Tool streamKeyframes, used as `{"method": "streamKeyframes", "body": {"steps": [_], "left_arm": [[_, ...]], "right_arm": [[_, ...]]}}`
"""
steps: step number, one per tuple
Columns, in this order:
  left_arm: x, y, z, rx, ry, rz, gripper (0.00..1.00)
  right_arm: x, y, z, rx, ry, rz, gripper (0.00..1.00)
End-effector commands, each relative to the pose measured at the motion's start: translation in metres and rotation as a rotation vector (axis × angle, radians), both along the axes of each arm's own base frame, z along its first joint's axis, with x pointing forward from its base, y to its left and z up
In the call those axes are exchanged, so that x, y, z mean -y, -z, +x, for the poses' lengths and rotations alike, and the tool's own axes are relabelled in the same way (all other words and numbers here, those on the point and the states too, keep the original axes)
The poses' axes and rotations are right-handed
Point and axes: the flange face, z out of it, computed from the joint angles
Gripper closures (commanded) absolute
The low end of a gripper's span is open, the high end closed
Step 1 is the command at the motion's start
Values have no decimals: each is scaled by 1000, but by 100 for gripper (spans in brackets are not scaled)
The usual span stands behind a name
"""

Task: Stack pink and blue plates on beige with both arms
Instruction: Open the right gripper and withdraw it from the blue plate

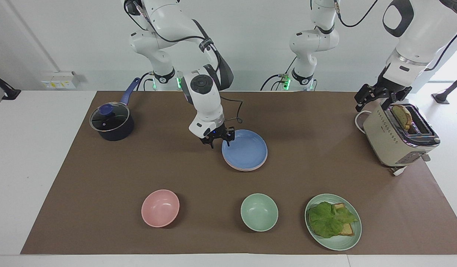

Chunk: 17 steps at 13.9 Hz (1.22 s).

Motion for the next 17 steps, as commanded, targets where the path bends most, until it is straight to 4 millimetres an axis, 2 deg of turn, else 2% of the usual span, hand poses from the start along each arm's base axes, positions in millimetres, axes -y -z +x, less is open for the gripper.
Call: {"method": "streamKeyframes", "body": {"steps": [1,4,7,9,13,16,17], "left_arm": [[-2,-4,-4,-7,9,18,0],[-2,-4,-4,-5,9,18,0],[-2,-4,-4,-7,9,18,0],[-2,-4,-4,-5,9,17,0],[-2,-4,-3,-4,9,18,0],[-2,-4,-4,-7,9,18,0],[-2,-4,-4,-7,9,18,0]], "right_arm": [[53,-48,15,67,85,22,0],[108,-77,24,100,131,-40,0],[165,-134,21,83,176,-110,0],[184,-162,13,70,205,-116,0],[209,-218,-12,59,244,-118,0],[229,-248,-22,0,280,-125,0],[243,-258,-25,-17,303,-125,0]]}}
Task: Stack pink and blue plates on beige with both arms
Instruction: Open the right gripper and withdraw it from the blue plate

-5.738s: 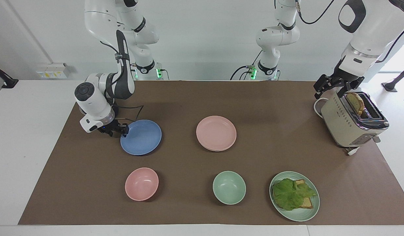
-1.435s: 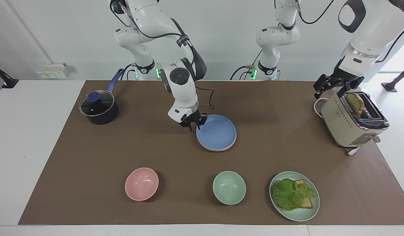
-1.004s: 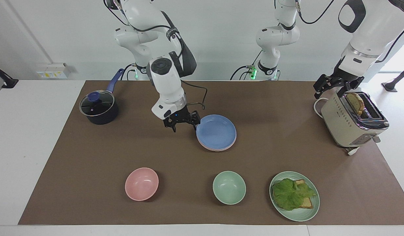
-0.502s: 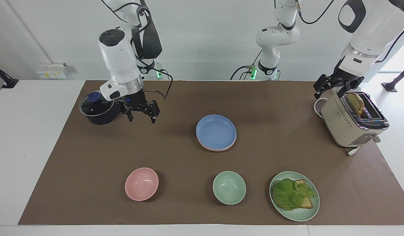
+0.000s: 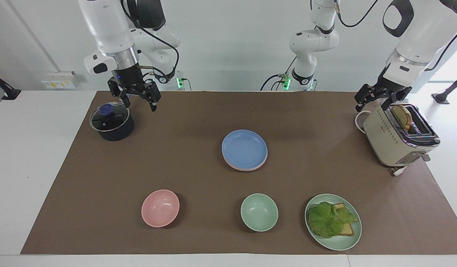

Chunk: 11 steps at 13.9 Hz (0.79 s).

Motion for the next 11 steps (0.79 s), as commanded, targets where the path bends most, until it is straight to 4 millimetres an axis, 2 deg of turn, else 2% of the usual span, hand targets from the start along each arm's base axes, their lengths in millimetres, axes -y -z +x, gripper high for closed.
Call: {"method": "streamKeyframes", "body": {"steps": [1,4,7,8,10,11], "left_arm": [[-2,-4,-4,-7,9,17,0],[-2,-4,-4,-5,9,18,0],[-2,-4,-4,-7,9,18,0],[-2,-4,-4,-5,9,18,0],[-2,-4,-3,-4,9,18,0],[-2,-4,-4,-7,9,18,0]], "right_arm": [[34,-25,-5,-31,55,-1,0],[79,-44,-21,-28,135,6,0],[119,-42,-27,-41,137,8,0],[127,-42,-30,-38,80,-1,0],[127,-36,-26,-47,-73,-22,0],[122,-30,-24,-52,-80,-20,0]]}}
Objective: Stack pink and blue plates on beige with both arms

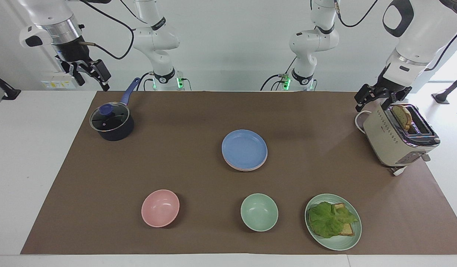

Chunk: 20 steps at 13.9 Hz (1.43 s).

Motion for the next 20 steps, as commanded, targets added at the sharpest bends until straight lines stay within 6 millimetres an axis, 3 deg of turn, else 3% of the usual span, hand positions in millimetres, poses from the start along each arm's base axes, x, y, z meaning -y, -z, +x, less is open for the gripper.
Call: {"method": "streamKeyframes", "body": {"steps": [1,7,10,16,20], "left_arm": [[-2,-4,-4,-7,9,18,0],[-2,-4,-4,-7,9,18,0],[-1,-4,-4,-7,10,17,0],[-2,-4,-4,-5,9,17,0],[-2,-4,-4,-7,9,17,0]], "right_arm": [[-9,10,1,-20,-58,-14,0],[-14,10,-1,-35,-60,-25,0],[-25,-6,-5,-46,-68,-29,0],[-43,-4,1,-16,-108,-73,0],[-44,-3,-2,-26,-114,-59,0]]}}
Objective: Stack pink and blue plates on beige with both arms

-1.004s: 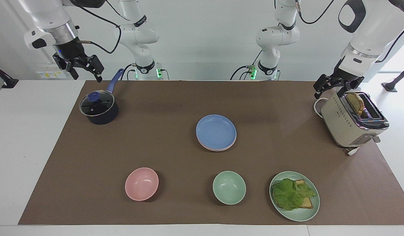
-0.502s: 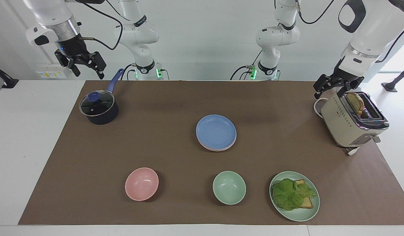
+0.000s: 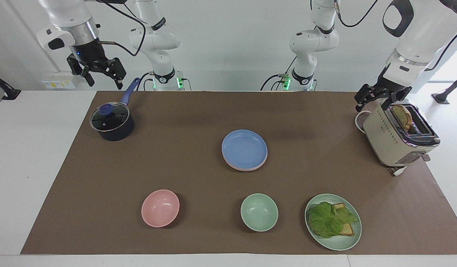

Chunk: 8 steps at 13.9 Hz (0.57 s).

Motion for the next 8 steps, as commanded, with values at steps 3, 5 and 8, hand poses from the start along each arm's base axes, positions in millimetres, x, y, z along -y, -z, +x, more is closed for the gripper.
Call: {"method": "streamKeyframes", "body": {"steps": [3,5,8], "left_arm": [[-2,-4,-4,-7,8,17,0],[-2,-4,-4,-7,8,17,0],[-2,-4,-4,-5,8,17,0]], "right_arm": [[2,-1,-4,-6,-25,-12,0],[3,-1,-4,-4,-109,-14,0],[2,1,-5,-7,-111,-12,0]]}}
